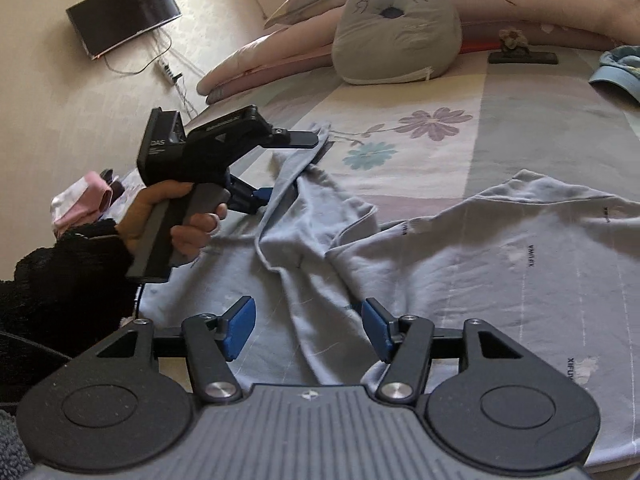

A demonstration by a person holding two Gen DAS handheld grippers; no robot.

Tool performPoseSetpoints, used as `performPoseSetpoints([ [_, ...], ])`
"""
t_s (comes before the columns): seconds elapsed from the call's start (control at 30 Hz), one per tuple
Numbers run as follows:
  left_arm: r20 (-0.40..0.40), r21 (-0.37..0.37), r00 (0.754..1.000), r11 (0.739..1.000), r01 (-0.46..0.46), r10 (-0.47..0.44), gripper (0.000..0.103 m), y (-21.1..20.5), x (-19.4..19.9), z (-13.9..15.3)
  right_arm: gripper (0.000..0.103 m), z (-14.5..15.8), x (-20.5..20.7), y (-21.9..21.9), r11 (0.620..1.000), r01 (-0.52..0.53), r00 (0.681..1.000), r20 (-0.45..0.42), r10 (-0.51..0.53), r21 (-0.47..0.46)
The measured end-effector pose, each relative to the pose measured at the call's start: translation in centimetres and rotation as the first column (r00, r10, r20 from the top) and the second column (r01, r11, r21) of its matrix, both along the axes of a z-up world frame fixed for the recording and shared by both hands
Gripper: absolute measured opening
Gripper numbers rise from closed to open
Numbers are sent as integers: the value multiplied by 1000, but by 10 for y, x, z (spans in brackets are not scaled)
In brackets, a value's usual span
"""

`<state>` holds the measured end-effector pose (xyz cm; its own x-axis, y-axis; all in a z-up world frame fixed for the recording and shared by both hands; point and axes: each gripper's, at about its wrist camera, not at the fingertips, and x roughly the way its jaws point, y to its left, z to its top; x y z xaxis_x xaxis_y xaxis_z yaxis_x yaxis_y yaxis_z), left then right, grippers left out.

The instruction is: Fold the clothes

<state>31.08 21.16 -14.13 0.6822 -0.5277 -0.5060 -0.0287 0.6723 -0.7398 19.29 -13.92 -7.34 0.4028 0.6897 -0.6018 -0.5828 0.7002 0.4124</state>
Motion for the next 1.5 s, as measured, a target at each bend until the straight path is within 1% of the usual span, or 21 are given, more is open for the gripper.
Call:
performPoseSetpoints([
  [0.1,13,-32,999,998,51,-51,99,-2,-14,-2,65,2,-1,-6,1000,-3,1000,5,3,11],
  [0.17,37,-15,997,997,75,-75,99,-1,-18,-3,67,2,-2,-11,1000,-4,1000,6,4,19],
  [0.27,53,3,996,997,72,-72,99,2,-3,-3,67,1,-2,-15,1000,10,1000,4,-10,17],
  [0.37,48,40,997,998,51,-53,96,-1,15,-1,67,2,-3,-20,999,36,999,3,-36,16],
  [0.43,48,109,998,993,44,-49,85,-8,17,1,68,3,-6,-25,999,51,999,11,-52,15],
  [0.47,52,145,998,989,37,-45,72,-9,14,1,68,4,-8,-27,998,58,998,17,-58,9],
  [0.5,55,182,998,983,23,-33,53,-9,10,1,68,4,-10,-30,998,65,998,22,-65,2],
  [0.53,45,216,999,976,3,-13,39,-6,6,1,68,4,-11,-32,997,73,997,28,-73,-7],
  [0.57,37,247,999,969,-16,7,12,-4,3,0,68,4,-13,-35,997,81,996,30,-80,-13],
  [0.6,23,248,999,968,-30,25,5,0,0,0,68,3,-14,-37,996,87,996,28,-86,-14],
  [0.67,12,259,999,965,-51,49,5,5,-4,1,68,2,-16,-41,995,97,995,24,-97,-15],
  [0.7,23,296,998,954,-57,53,5,2,-7,7,68,1,-17,-43,995,101,995,23,-101,-15],
  [0.77,67,339,997,939,-57,37,5,-5,-15,20,68,1,-20,-45,994,111,994,23,-110,-12],
  [0.9,155,362,988,929,-81,26,5,-12,-40,54,68,4,-25,-48,993,118,992,37,-118,-11],
  [1.1,229,382,972,915,-133,46,5,-12,-89,98,68,5,-30,-51,992,125,991,50,-124,-21],
  [1.17,257,412,965,898,-153,47,5,-14,-105,106,68,4,-31,-52,992,124,991,50,-123,-22],
  [1.2,272,440,961,882,-171,51,5,-16,-115,110,68,3,-32,-52,992,123,991,50,-122,-22],
  [1.27,283,485,957,852,-196,59,5,-15,-133,113,68,2,-34,-52,992,121,992,48,-120,-22],
  [1.37,276,529,958,820,-218,77,5,-14,-152,109,68,1,-37,-52,992,118,992,54,-116,-35],
  [1.47,245,564,964,794,-226,100,5,-9,-169,95,68,-2,-40,-49,990,108,991,90,-100,-88],
  [1.5,229,561,966,796,-230,118,5,-7,-173,89,68,-3,-42,-48,988,104,990,106,-93,-111],
])
